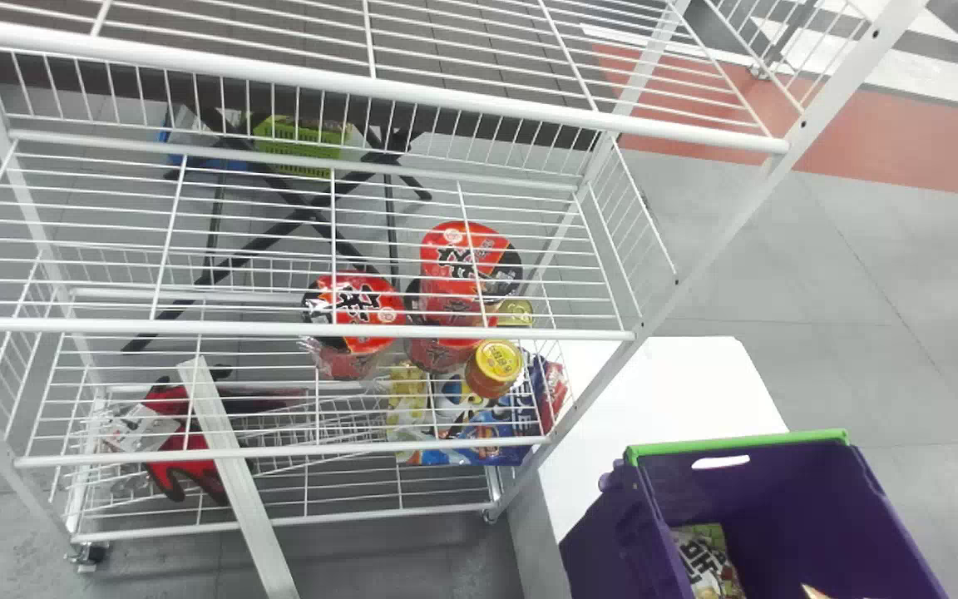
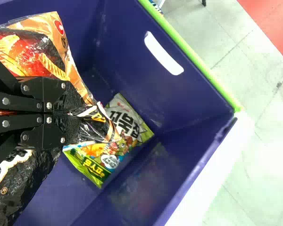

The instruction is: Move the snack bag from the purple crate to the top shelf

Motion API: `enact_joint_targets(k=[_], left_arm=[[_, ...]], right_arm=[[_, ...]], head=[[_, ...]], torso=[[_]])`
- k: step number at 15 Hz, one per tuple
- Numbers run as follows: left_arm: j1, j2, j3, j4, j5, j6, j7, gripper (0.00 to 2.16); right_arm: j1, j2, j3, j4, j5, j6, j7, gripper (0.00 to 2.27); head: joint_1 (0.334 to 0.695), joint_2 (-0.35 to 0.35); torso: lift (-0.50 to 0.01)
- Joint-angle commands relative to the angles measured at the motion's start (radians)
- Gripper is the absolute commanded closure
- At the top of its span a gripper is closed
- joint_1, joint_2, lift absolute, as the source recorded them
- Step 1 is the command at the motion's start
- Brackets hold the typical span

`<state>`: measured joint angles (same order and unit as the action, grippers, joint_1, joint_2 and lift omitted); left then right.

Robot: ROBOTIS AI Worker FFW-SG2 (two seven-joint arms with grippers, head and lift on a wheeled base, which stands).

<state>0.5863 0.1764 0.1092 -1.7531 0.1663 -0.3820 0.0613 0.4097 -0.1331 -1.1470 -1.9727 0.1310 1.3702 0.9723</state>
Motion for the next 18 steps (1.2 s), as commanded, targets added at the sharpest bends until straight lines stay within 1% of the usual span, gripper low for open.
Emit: enact_joint_targets(k=[1,9,12,18], left_arm=[[-0.002,0.0,-0.002,0.0,-0.002,0.004,0.0,0.13],[-0.005,0.002,-0.003,0.0,-0.002,0.004,0.0,0.13],[-0.005,0.002,-0.003,0.0,-0.002,0.007,0.0,0.13],[-0.008,0.002,-0.003,0.001,-0.002,0.007,0.0,0.13]], right_arm=[[0.0,0.006,-0.002,-0.011,-0.004,-0.006,-0.004,1.88],[0.0,0.027,-0.01,-0.035,-0.03,-0.03,-0.017,1.88],[0.001,0.038,-0.01,-0.035,-0.03,-0.082,-0.018,1.88],[0.001,0.041,-0.008,-0.034,-0.03,-0.092,-0.024,1.88]], head=[[0.695,-0.35],[0.695,-0.35],[0.695,-0.35],[0.695,-0.35]], torso=[[-0.324],[-0.292],[-0.281],[-0.257]])
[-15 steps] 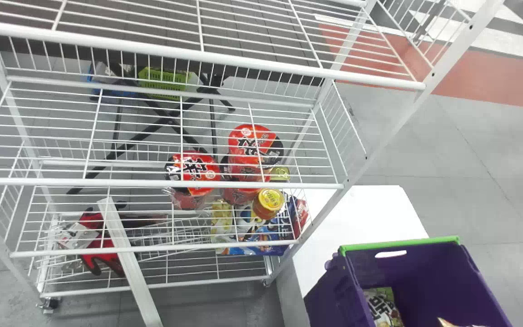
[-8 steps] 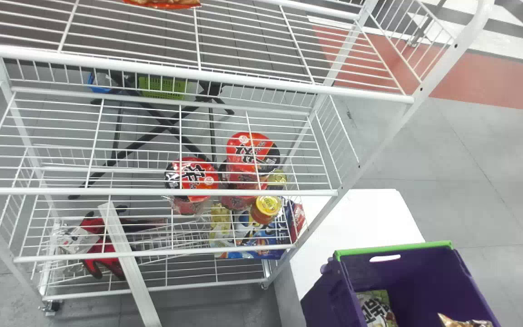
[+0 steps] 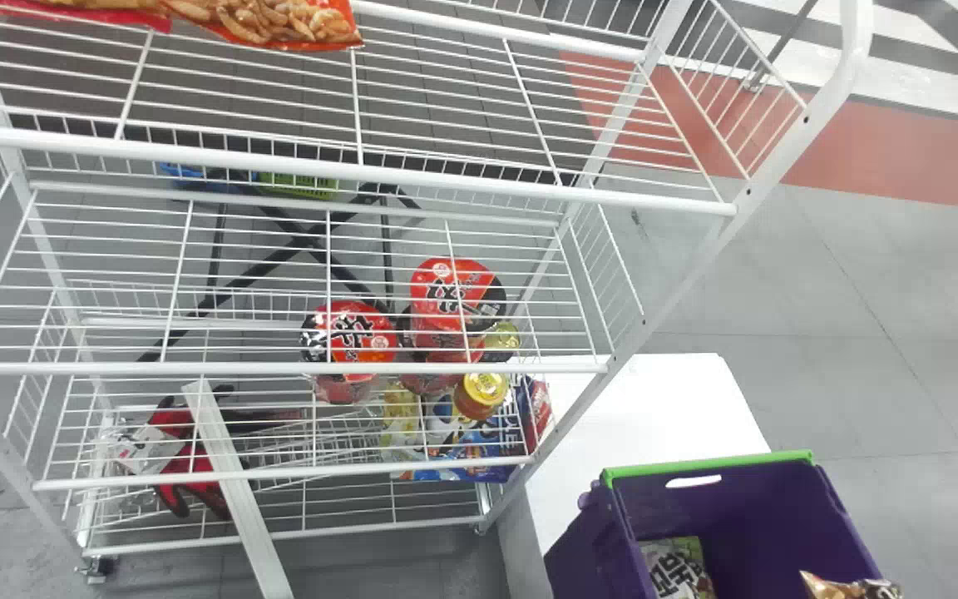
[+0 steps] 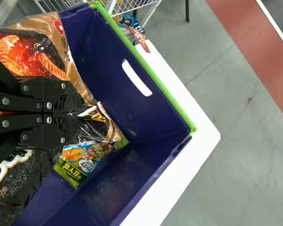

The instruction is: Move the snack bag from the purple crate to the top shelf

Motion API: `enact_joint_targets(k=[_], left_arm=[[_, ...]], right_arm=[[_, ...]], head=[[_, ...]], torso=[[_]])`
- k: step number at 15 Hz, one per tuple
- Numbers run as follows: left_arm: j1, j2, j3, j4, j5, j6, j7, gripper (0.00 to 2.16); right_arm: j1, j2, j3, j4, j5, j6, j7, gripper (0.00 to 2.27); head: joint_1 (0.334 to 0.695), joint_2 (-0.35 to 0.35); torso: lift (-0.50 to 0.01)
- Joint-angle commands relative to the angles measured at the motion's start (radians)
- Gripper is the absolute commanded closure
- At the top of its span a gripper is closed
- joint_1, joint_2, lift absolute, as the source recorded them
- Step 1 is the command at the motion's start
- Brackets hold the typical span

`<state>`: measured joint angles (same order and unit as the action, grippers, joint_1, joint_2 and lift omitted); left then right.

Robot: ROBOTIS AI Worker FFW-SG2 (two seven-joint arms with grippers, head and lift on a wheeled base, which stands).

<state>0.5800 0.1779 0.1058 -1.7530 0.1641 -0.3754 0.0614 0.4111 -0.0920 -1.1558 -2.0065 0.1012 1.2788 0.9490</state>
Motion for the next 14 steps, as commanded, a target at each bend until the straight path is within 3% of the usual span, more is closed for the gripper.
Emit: enact_joint_targets(k=[1,14], left_arm=[[-0.002,0.0,0.0,0.0,0.0,0.0,0.0,0.13],[-0.003,0.0,0.0,0.001,0.0,0.0,0.0,0.13]], right_arm=[[0.0,0.0,0.002,0.0,0.0,0.003,-0.001,1.88],[0.0,0.003,0.004,0.006,-0.003,0.003,-0.019,1.88]], head=[[0.695,-0.35],[0.695,-0.35]], torso=[[-0.253],[-0.201]])
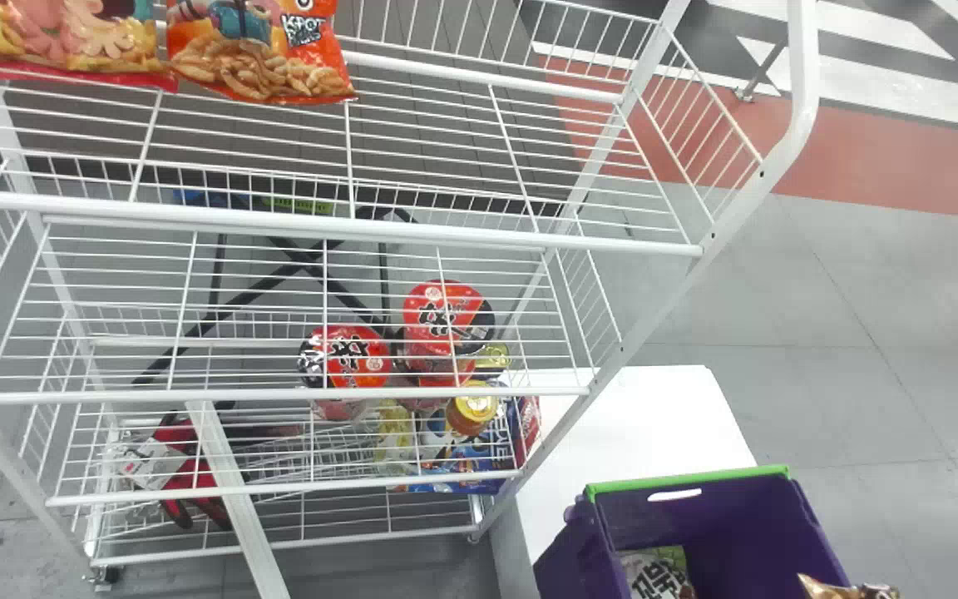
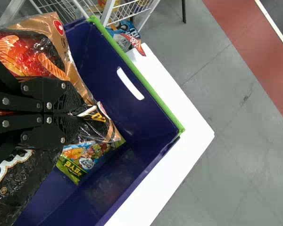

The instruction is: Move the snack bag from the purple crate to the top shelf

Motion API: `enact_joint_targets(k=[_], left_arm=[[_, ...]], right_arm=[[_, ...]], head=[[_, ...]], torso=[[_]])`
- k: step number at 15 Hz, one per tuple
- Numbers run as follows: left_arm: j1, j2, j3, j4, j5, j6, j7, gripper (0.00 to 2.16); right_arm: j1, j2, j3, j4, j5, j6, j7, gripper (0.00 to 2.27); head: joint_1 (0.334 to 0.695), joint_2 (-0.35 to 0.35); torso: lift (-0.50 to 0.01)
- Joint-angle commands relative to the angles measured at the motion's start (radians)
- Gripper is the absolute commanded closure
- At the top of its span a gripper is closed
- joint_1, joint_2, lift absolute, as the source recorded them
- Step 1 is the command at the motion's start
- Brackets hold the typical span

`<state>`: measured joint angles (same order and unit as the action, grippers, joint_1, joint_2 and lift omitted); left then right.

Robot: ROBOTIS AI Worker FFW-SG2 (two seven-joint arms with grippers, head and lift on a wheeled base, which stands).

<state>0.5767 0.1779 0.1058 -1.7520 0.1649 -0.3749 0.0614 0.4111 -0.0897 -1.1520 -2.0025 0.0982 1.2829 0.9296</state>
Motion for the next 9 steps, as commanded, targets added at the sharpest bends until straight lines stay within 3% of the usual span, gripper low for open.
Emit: enact_joint_targets(k=[1,9], left_arm=[[0.0,0.0,0.0,0.0,-0.001,0.0,0.0,0.13],[0.003,0.0,-0.002,-0.003,-0.001,-0.003,0.0,0.13]], right_arm=[[0.0,0.001,0.0,0.004,0.0,-0.004,0.0,1.88],[0.006,0.005,0.0,0.007,-0.005,-0.01,0.0,1.88]], head=[[0.695,-0.35],[0.695,-0.35]], torso=[[-0.197],[-0.165]])
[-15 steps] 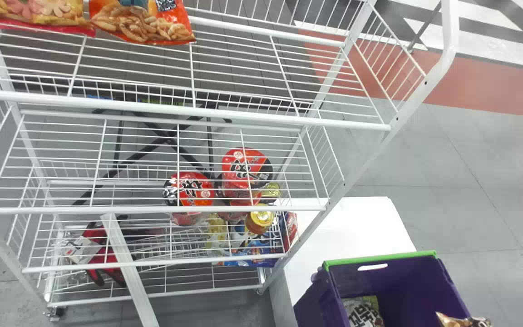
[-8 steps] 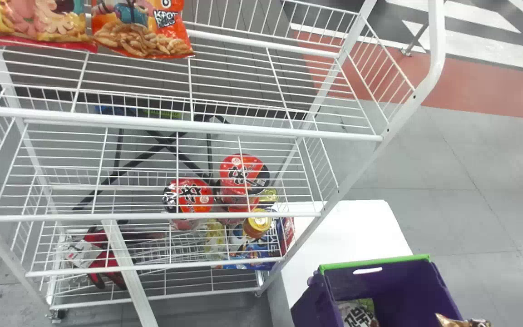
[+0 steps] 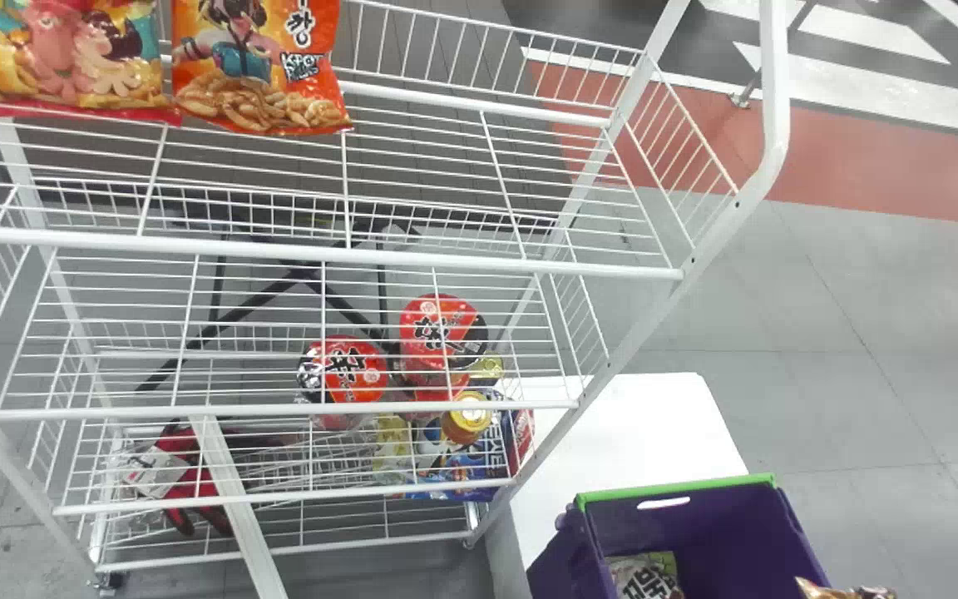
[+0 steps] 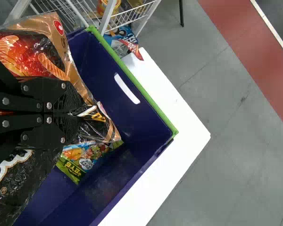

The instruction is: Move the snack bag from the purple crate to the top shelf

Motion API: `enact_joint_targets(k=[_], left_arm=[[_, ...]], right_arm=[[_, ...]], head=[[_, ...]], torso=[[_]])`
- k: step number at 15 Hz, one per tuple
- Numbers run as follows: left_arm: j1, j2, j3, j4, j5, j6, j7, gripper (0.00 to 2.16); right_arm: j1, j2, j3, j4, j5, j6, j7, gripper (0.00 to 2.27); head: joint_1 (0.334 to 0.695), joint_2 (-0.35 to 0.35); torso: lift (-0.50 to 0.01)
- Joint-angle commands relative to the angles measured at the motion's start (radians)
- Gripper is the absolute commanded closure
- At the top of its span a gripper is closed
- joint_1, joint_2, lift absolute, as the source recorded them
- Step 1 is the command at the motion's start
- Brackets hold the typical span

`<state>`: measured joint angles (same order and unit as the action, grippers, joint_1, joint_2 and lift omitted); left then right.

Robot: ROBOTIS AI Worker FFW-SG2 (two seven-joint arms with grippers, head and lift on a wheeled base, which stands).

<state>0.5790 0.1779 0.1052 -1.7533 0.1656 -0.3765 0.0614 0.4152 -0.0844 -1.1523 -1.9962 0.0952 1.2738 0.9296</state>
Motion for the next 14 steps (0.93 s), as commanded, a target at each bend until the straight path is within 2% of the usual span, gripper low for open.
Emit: enact_joint_targets(k=[1,14], left_arm=[[0.004,0.0,-0.001,-0.005,0.0,0.002,0.0,0.13],[0.015,0.0,-0.001,-0.025,-0.005,0.002,0.0,0.13]], right_arm=[[0.004,0.0,0.0,-0.001,-0.003,-0.004,0.0,1.88],[0.013,0.0,-0.006,-0.006,-0.017,-0.007,0.002,1.88]], head=[[0.695,-0.35],[0.695,-0.35]], torso=[[-0.162],[-0.11]])
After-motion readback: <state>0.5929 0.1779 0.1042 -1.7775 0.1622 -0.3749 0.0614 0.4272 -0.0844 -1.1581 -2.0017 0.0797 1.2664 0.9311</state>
